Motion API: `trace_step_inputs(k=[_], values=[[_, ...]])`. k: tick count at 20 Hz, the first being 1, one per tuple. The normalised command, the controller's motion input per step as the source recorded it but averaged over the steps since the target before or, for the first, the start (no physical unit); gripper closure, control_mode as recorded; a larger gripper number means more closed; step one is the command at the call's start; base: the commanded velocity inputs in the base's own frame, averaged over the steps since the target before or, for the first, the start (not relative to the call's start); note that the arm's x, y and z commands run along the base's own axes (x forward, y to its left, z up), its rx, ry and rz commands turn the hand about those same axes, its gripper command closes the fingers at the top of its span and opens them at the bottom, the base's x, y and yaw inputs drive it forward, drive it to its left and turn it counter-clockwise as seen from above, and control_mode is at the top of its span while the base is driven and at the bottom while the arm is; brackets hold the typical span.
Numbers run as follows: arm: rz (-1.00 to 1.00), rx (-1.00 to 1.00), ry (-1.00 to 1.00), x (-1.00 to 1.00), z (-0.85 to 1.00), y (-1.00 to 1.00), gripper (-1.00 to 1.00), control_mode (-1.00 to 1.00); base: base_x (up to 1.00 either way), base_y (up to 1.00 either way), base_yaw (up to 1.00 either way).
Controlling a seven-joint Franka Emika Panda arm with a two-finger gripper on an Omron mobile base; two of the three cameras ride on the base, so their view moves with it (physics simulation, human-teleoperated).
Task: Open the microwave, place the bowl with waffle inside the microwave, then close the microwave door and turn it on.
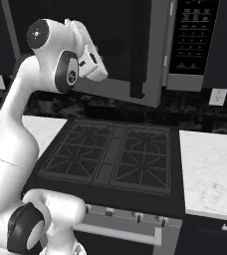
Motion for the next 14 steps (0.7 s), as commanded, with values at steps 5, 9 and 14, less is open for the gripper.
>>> trace_step_inputs(k=[5, 9, 14], values=[[0.39, 0.14, 0.00, 1.00, -0.04, -0.35, 1.00, -1.00, 0.00, 0.00, 0.00], [0.24, 0.05, 0.00, 1.00, -0.23, -0.02, 1.00, -1.00, 0.00, 0.00, 0.00], [0.11, 0.00, 0.00, 1.00, -0.28, 0.06, 1.00, -1.00, 0.00, 0.00, 0.00]])
